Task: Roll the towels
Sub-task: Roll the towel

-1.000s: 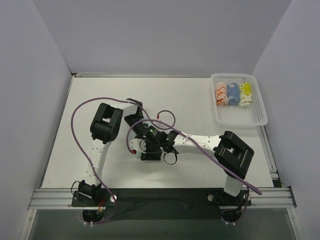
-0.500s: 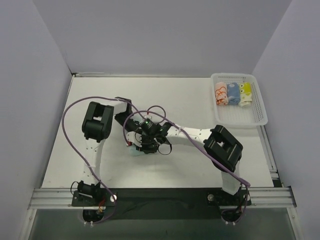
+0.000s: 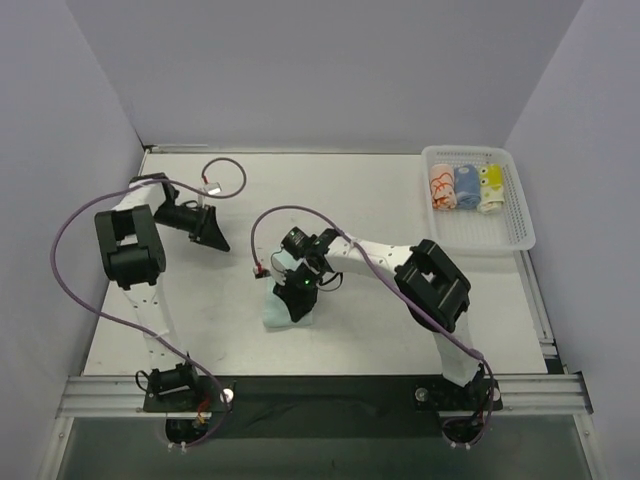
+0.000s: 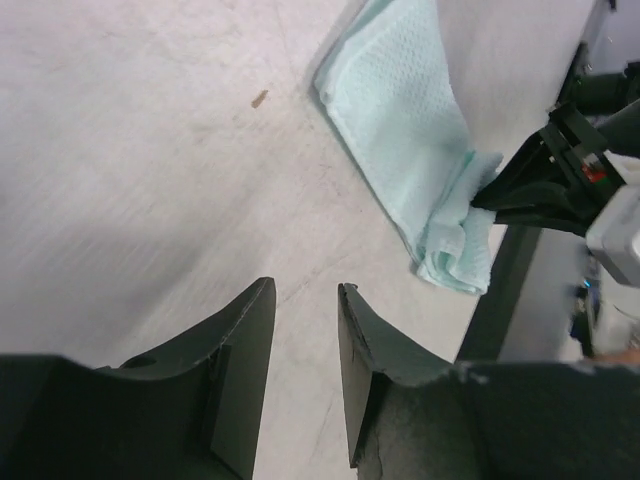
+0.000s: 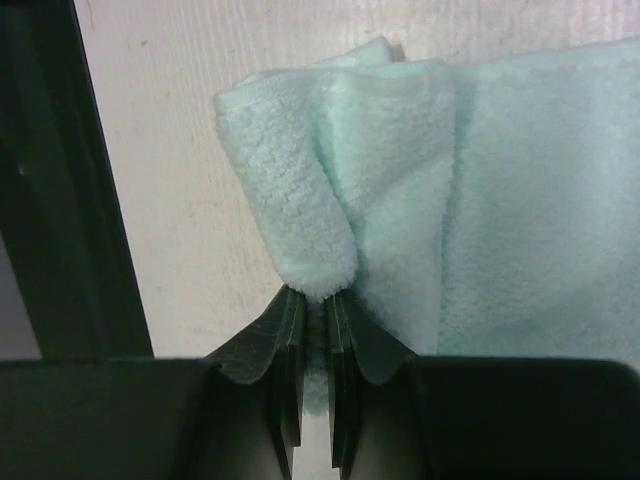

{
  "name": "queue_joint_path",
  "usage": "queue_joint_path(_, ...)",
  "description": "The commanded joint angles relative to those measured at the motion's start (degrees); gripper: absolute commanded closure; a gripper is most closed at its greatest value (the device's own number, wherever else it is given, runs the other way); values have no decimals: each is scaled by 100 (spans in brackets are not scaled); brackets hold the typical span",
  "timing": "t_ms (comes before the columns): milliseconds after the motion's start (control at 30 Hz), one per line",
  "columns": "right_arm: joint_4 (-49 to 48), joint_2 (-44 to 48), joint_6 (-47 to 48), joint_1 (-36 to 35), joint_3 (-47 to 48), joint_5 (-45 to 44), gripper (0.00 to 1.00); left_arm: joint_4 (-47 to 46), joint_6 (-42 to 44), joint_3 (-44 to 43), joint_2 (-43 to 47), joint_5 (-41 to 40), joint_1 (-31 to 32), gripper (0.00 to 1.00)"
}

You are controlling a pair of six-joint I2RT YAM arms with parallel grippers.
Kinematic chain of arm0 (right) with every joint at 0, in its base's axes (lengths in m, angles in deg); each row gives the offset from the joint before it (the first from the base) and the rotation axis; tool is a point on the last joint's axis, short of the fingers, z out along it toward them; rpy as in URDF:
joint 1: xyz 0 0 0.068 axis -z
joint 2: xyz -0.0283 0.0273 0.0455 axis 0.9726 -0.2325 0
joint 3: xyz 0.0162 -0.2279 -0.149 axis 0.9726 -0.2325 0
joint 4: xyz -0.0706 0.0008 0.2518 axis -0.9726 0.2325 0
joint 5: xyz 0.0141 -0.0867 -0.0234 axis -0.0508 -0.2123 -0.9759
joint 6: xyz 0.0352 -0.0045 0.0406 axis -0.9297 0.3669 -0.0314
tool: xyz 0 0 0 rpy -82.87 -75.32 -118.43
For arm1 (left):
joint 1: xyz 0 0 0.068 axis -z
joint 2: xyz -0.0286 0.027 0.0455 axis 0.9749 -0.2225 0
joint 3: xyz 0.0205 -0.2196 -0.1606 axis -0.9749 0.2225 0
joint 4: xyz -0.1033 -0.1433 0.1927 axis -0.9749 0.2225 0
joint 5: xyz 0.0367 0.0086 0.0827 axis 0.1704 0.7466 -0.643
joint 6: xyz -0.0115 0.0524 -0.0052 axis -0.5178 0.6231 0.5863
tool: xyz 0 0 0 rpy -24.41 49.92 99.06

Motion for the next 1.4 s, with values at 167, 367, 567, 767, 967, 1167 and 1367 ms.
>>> queue_joint_path(167, 656, -655, -466, 450, 459, 1139, 100, -2208, -1257, 1619, 2907, -269, -662, 56)
queue_joint_path(367, 963, -1305, -643, 687, 1003, 1588, 100, -2879, -320, 3438, 5060, -797, -602, 41)
queue_joint_path(567, 1166, -1816, -871, 968, 1426, 2124, 100, -2834, 973, 4925, 6828, -1412, 267, 35)
queue_joint_path(767, 1166, -2000, -906, 1109, 1479, 2344, 100, -3071, 1354, 5637, 7500, -1694, 2214, 33)
queue_joint_path(967, 1157, -2080, -915, 1153, 1505, 2432, 100, -4310, 606, 6086, 7202, -2388, 3799, 34)
queue_joint_path(1167, 1166, -2167, -950, 1215, 1523, 2432, 100, -5329, 350, 6270, 6675, -2784, 4434, 34)
queue_joint_path(1367, 1166, -2124, -994, 1241, 1523, 2388, 100, -6233, 166, 6517, 6007, -3267, 4681, 36)
